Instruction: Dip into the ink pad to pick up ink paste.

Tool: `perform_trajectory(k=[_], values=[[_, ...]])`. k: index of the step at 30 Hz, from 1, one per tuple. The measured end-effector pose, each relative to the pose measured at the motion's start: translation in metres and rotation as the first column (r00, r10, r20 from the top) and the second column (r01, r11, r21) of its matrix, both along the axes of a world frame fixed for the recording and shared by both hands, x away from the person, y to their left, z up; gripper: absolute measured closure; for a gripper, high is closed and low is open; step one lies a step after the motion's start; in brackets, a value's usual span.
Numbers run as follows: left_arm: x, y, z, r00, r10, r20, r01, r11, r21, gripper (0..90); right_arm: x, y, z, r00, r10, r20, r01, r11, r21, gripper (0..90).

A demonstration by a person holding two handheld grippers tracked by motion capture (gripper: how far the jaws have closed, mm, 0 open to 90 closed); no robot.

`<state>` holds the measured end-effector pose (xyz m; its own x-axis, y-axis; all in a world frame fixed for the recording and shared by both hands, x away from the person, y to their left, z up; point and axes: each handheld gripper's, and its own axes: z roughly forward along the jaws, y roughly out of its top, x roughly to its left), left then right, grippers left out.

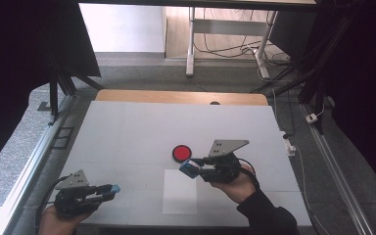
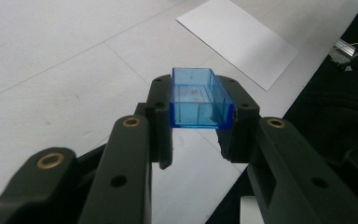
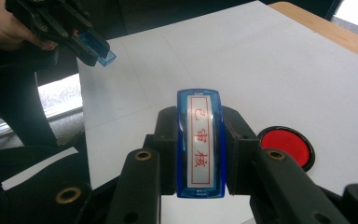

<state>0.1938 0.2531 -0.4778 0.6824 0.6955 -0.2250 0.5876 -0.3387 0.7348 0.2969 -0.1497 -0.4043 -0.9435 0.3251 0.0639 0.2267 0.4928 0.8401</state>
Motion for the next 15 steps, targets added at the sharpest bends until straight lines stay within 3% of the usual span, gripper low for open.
perform_trajectory(k=[15], values=[[-0.005, 0.005, 0.001, 0.9996, 0.027, -0.004, -0.027, 0.9996, -0.007, 68.2, 0.011, 0.005, -0.001, 0.9984, -0.056, -0.01, 0.056, 0.998, -0.013, 71.2]])
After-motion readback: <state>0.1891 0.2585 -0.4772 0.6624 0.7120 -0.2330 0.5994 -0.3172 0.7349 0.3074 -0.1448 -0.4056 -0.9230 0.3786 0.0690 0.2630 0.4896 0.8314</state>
